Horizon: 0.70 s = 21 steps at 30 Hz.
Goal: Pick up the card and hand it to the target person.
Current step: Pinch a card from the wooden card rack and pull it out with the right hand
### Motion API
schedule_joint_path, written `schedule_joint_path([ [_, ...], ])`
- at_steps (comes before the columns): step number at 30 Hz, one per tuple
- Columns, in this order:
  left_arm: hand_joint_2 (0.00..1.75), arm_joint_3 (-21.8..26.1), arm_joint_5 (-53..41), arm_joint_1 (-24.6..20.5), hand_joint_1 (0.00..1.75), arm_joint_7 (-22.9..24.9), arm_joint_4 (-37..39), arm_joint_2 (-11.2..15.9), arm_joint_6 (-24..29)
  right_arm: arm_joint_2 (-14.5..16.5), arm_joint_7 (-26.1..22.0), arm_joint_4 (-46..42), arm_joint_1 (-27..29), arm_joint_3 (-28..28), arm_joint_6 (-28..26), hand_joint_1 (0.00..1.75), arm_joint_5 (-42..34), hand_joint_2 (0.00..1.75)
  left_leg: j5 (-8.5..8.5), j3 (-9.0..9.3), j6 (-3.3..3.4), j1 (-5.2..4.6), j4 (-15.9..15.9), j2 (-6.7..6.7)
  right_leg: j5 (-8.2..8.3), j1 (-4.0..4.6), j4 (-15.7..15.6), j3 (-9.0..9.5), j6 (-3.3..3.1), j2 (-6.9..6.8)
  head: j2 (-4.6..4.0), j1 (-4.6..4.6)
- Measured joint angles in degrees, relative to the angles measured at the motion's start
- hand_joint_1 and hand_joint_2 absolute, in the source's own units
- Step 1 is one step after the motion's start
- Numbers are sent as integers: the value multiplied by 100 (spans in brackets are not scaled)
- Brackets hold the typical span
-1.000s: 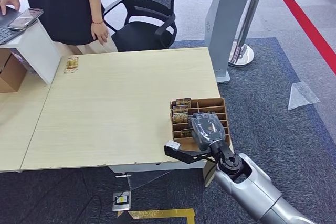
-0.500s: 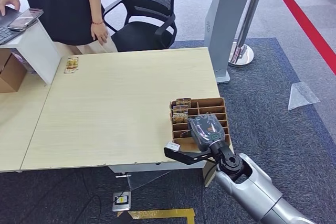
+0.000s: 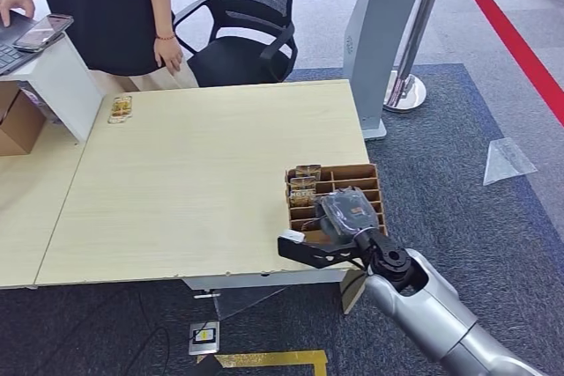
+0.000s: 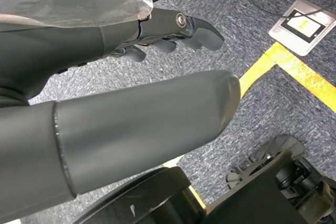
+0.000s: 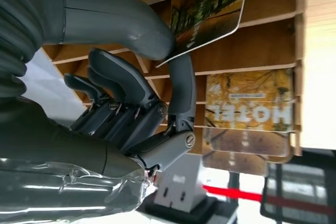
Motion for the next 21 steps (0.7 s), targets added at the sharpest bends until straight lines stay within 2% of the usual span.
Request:
schedule_joint_path([
  [7, 0, 0, 13, 8, 0, 11, 0, -4, 8, -61, 619, -19, -127, -58, 388, 175, -341, 175, 0, -1, 0, 0, 0, 0, 0, 0, 0, 0, 0, 0, 0, 0],
  [14, 0, 0, 31, 15, 0, 44, 0, -9, 26, -91, 1430, -115, -254, -47, 970, 175, -228, 175, 0, -1, 0, 0, 0, -5, 0, 0, 0, 1, 0, -3, 0, 1],
  [21, 0, 0, 33, 22, 0, 48, 0, -10, 33, -124, 1599, -297, -405, 8, 1570, 175, -394, 175, 1, -2, 0, 1, 1, -4, 0, -3, 0, 3, 1, -2, 0, 1],
])
